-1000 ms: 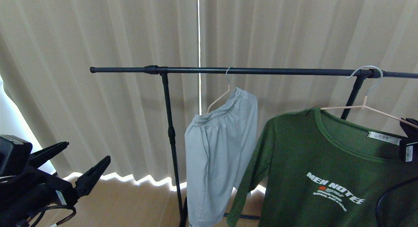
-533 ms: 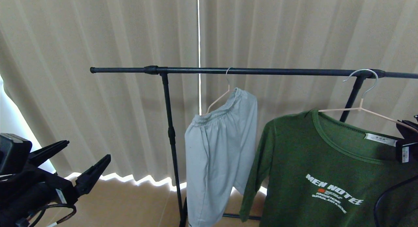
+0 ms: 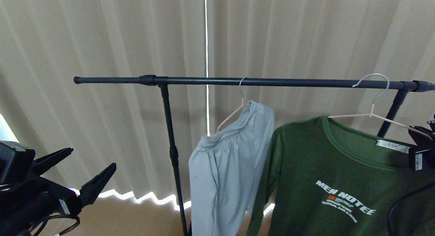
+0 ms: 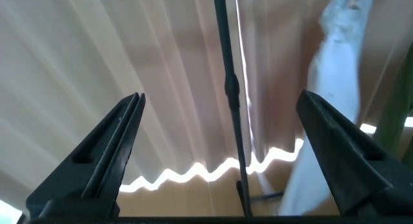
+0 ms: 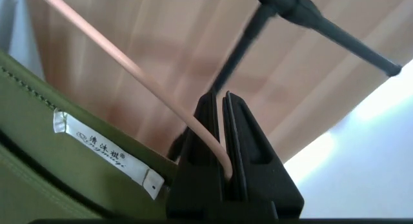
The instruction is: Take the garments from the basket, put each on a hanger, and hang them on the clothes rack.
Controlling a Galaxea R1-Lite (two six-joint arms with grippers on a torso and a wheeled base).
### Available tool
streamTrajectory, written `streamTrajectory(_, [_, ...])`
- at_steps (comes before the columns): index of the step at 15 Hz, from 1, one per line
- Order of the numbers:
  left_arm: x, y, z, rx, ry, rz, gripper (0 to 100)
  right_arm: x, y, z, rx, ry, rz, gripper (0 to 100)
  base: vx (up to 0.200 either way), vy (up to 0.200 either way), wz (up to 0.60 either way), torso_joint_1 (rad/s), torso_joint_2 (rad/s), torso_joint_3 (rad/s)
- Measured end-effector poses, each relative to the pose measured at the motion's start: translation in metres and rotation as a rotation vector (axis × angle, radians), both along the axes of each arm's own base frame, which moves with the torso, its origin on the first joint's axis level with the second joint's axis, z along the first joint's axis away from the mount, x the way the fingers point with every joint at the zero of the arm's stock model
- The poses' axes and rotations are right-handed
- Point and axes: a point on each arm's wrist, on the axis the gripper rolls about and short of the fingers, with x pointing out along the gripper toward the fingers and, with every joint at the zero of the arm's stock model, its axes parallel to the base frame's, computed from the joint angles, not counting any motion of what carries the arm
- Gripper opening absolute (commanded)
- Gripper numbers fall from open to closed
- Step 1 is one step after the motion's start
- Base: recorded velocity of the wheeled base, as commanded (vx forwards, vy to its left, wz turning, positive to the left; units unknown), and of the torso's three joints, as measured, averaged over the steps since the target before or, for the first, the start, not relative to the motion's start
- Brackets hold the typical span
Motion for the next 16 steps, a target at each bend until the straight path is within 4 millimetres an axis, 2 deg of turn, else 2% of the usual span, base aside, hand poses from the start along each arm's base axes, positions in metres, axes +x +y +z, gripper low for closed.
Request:
streamTrajectory(5, [-0.003, 0.001, 0.000, 0.002, -0.007, 0.000, 100, 0.014, -0.003, -0.001, 0.058, -0.005, -0.024, 0, 0.000, 0.000, 0.00, 0.000, 0.00, 0.000])
streamTrajectory(9, [-0.006, 0.002, 0.003, 0.032, -0.040, 0.006, 100, 0.035, -0.014, 0.006, 0.044, -0.028, -0.160, 0, 0.000, 0.000, 0.00, 0.000, 0.00, 0.000])
streamTrajectory(16, [-0.013, 0.007, 0.013, 0.042, -0.104, 0.039, 100, 0.061, -0.025, -0.013, -0.043, 0.084, -0.291, 0, 0.000, 0.000, 0.00, 0.000, 0.00, 0.000])
